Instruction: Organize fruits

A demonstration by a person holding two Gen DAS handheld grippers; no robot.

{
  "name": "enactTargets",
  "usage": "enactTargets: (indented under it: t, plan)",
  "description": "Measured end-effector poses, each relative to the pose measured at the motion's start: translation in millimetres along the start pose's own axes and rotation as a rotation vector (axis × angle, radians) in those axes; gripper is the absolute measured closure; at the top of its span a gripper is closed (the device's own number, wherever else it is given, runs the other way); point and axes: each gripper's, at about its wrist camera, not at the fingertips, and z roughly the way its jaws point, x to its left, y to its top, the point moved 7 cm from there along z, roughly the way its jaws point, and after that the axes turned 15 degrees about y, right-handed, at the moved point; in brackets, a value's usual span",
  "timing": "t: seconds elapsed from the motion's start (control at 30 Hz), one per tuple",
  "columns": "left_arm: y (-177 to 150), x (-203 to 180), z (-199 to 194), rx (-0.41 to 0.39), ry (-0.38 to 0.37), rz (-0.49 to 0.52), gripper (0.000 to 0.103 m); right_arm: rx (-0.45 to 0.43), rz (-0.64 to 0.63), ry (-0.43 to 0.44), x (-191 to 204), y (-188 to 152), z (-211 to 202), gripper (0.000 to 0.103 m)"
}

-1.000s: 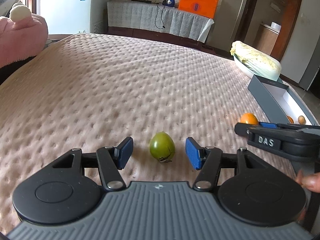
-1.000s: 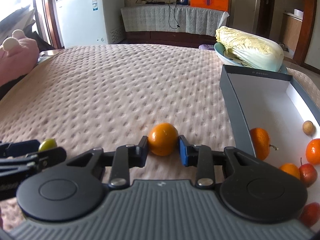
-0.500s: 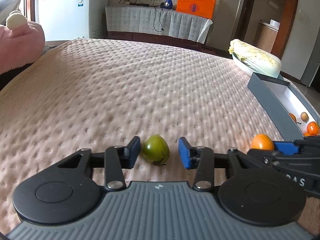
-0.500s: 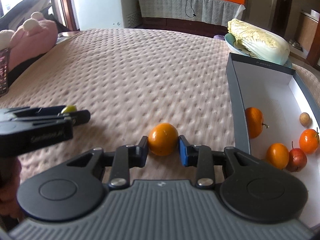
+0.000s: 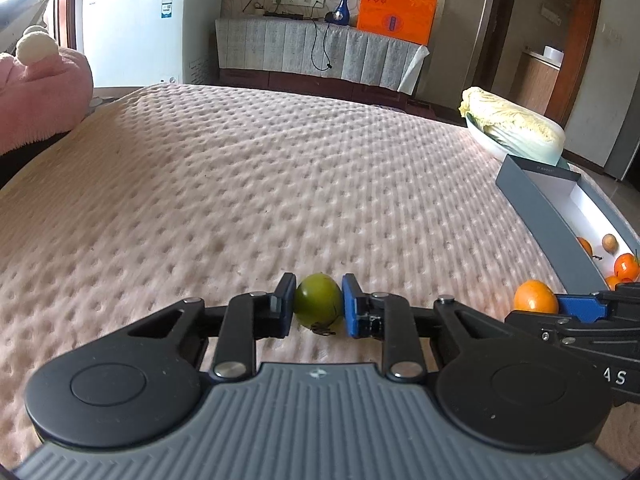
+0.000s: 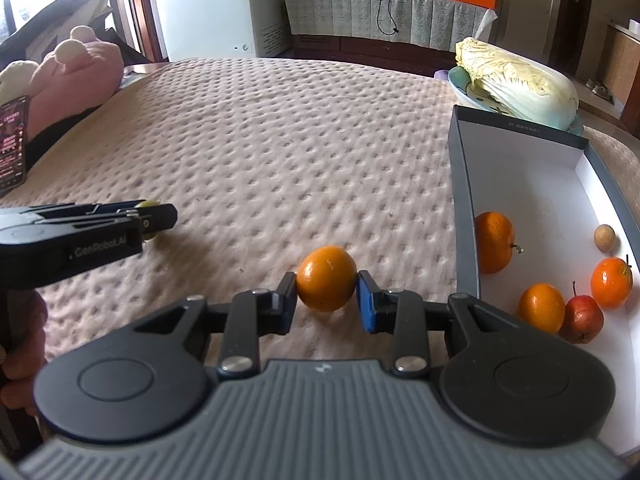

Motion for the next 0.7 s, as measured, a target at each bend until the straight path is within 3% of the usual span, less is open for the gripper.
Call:
enactTargets:
  t: [0.7]
  plan:
    - [2.4, -8.5, -8.1, -0.026, -0.021, 0.027, 0.074, -0.056, -0.005, 0.027, 3.3, 7.2, -5.5, 0.068]
